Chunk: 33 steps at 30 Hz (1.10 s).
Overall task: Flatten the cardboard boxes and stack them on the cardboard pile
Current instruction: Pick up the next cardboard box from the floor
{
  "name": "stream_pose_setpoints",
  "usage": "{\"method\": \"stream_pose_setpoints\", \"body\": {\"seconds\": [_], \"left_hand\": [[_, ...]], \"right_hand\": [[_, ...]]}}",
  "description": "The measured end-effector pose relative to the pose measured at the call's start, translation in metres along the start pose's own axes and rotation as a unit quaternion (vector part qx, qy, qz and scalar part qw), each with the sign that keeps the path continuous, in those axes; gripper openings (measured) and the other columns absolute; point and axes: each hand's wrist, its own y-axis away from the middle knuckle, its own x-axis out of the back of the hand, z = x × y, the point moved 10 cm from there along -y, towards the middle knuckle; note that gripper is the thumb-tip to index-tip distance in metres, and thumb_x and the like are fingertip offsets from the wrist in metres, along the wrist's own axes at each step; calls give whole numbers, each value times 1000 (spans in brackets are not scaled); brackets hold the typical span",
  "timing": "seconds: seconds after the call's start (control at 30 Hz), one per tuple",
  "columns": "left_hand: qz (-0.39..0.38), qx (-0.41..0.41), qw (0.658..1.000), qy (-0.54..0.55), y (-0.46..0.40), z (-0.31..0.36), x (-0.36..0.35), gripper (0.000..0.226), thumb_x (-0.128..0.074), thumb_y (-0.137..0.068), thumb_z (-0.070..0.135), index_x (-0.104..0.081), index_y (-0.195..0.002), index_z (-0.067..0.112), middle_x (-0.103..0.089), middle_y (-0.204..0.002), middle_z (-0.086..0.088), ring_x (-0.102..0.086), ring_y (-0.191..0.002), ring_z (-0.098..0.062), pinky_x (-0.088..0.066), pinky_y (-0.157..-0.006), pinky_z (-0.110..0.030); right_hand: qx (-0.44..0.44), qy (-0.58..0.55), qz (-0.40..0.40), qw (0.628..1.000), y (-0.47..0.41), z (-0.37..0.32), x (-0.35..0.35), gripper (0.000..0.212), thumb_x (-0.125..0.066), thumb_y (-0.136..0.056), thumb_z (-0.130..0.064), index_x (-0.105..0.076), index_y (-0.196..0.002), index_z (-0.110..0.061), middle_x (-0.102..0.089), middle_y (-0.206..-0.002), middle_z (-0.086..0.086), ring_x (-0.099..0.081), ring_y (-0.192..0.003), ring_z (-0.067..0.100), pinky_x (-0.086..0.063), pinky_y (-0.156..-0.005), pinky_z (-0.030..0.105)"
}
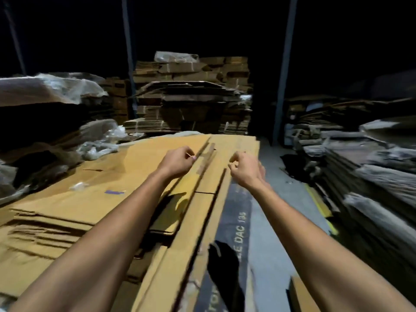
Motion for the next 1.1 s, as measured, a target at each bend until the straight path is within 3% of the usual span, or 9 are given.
{"method": "stream_pose_setpoints", "body": {"seconds": [0.1,0.23,0.33,0.47,0.6,0.87,1.1], "left_hand": [[17,-72,997,-19,18,91,-53,25,-56,-98,42,-73,-110,28,-75,-109,-2,-67,-99,-25,-55,-85,-38],[-70,-129,989,-28,63,191,-175,25,-56,-94,45,-70,-105,27,-76,-107,-6,-69,-104,-30,-56,-84,-39],[-130,-114,985,-18,100,235,-269,32,-52,-87,53,-69,-104,32,-76,-109,1,-70,-108,-26,-58,-89,-42],[-198,-61,978,-9,142,284,-381,24,-57,-96,38,-71,-111,26,-76,-113,-2,-68,-110,-27,-57,-88,-36],[-221,-21,975,-12,175,308,-458,26,-54,-93,45,-66,-114,34,-74,-116,2,-67,-112,-27,-57,-89,-37],[-283,-4,959,-34,190,329,-644,32,-48,-97,38,-62,-125,30,-70,-125,-2,-64,-117,-30,-55,-88,-40],[-315,6,948,-51,173,282,-882,28,-51,-96,38,-61,-121,29,-69,-123,-4,-65,-112,-30,-55,-85,-39]], "right_hand": [[-6,66,7,998,28,75,42,20,-57,-95,-44,-63,-95,-25,-70,-103,3,-65,-100,32,-48,-70,35],[-62,117,-56,990,84,213,64,23,-60,-93,-49,-63,-90,-27,-72,-98,3,-69,-98,31,-46,-67,33],[-103,135,-87,982,137,309,79,24,-60,-95,-48,-68,-94,-25,-73,-99,5,-68,-100,32,-48,-69,34],[-138,139,-122,973,189,423,94,22,-59,-97,-46,-68,-100,-26,-72,-101,-1,-67,-101,28,-54,-73,35],[-150,147,-129,969,217,496,96,19,-59,-99,-44,-67,-102,-27,-72,-102,-3,-67,-98,25,-49,-68,33],[-202,121,-189,953,248,656,-5,19,-59,-97,-48,-64,-102,-31,-67,-102,-5,-65,-88,19,-60,-75,41],[-203,127,-225,944,264,809,-178,23,-55,-100,-47,-61,-116,-32,-64,-113,-6,-65,-100,19,-54,-75,35]]}}
